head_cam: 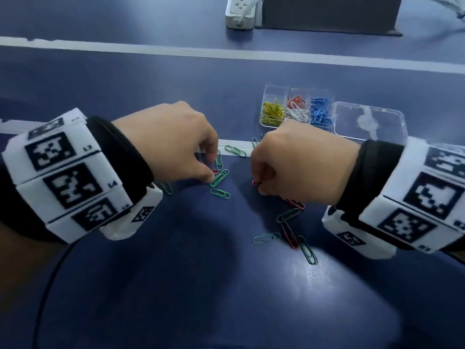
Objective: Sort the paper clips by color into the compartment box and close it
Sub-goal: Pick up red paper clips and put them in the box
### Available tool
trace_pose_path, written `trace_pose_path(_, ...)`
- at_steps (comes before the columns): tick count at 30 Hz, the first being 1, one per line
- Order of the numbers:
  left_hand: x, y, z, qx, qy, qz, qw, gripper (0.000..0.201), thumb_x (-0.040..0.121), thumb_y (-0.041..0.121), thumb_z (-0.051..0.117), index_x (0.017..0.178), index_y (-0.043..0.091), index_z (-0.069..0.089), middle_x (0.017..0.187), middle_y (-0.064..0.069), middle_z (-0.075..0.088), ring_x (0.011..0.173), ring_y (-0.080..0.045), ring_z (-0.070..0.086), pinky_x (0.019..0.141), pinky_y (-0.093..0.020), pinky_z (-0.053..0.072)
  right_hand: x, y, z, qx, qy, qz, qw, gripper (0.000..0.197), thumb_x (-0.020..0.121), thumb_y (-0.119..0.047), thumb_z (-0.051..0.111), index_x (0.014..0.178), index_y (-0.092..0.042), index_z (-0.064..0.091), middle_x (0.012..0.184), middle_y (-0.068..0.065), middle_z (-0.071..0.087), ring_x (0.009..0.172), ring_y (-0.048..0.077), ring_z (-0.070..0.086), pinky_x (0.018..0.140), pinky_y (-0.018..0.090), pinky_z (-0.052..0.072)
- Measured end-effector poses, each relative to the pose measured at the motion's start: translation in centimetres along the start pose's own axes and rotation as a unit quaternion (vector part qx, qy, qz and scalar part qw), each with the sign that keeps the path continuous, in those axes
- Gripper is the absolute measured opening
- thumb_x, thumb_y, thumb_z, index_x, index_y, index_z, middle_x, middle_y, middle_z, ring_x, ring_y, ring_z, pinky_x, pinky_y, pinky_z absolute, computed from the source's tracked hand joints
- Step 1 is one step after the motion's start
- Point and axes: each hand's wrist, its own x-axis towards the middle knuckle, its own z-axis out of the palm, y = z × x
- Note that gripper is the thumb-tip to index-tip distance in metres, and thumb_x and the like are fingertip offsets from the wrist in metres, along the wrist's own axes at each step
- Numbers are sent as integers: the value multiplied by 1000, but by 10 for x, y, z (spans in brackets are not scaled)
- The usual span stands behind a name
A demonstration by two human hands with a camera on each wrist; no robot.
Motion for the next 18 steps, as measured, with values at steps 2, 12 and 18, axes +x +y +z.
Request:
trace_pose_path(2,1,1,2,26,1,7,1000,22,72,47,67,85,30,70,89,8,64,85,-17,56,73,-27,47,0,-2,1,11,1,-8,1000,16,79,-19,58,88,-20,71,82,3,69,79,27,63,74,29,53)
trace_pose_path(12,-5,1,3,-75,26,6,997,12,74,30,60,68,21,66,77,6,67,71,-10,59,47,-9,46,-16,41,-18,334,35,151,930,20,76,-17,50,75,-19,70,63,3,71,57,13,69,71,24,57)
trace_pose_path(18,-13,25,7,-200,72,115,970,16,72,23,52,86,30,54,63,8,58,67,-3,54,64,-12,41,-30,67,-5,231,33,171,957,19,76,-26,52,74,-23,71,60,-5,65,59,7,58,68,25,49)
